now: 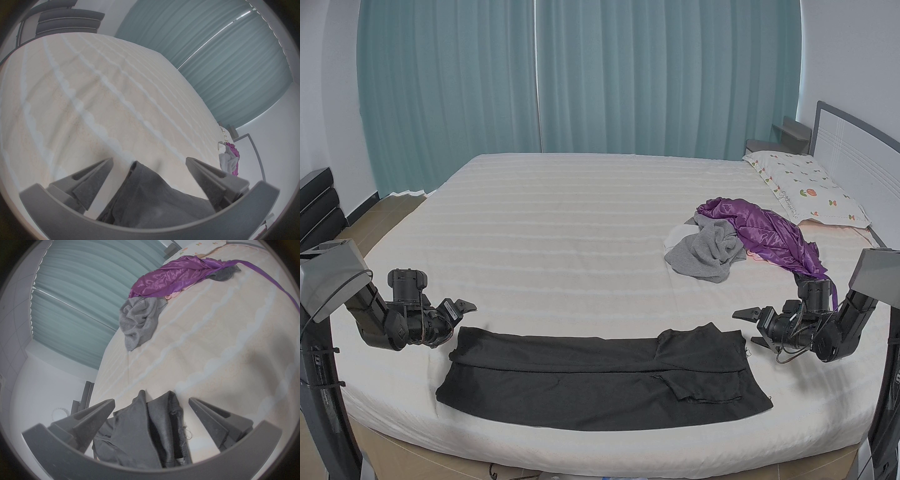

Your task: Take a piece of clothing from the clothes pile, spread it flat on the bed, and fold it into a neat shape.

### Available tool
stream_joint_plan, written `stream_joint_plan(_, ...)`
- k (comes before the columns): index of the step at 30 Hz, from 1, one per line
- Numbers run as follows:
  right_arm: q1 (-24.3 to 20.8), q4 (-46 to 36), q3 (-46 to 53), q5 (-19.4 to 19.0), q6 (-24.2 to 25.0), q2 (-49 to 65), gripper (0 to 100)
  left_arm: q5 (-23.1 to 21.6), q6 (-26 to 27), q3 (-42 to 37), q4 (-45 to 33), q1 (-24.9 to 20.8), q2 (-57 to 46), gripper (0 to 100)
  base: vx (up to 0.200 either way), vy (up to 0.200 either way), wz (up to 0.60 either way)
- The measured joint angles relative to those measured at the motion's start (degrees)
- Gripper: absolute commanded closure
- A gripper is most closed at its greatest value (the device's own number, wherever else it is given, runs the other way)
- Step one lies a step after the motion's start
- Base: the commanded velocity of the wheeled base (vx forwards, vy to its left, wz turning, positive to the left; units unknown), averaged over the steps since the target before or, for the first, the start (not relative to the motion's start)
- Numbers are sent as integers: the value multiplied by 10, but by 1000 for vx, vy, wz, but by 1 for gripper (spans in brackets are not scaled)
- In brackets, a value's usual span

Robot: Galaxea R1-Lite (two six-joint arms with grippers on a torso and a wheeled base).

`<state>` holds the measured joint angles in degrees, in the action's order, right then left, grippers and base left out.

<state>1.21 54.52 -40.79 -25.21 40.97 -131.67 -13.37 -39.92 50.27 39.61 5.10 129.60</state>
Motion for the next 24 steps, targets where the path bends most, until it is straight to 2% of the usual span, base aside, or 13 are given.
stream_joint_plan(8,-3,2,-7,6,1,-23,0,25,8,21,4,-7,35,100,0,0,0)
stream_joint_plan(16,-5,5,-7,9,1,-30,0,69,-9,30,5,-6,47,100,0,0,0)
stream_joint_plan(24,-7,4,-13,11,2,-34,0,77,-31,30,29,-5,51,100,0,0,0)
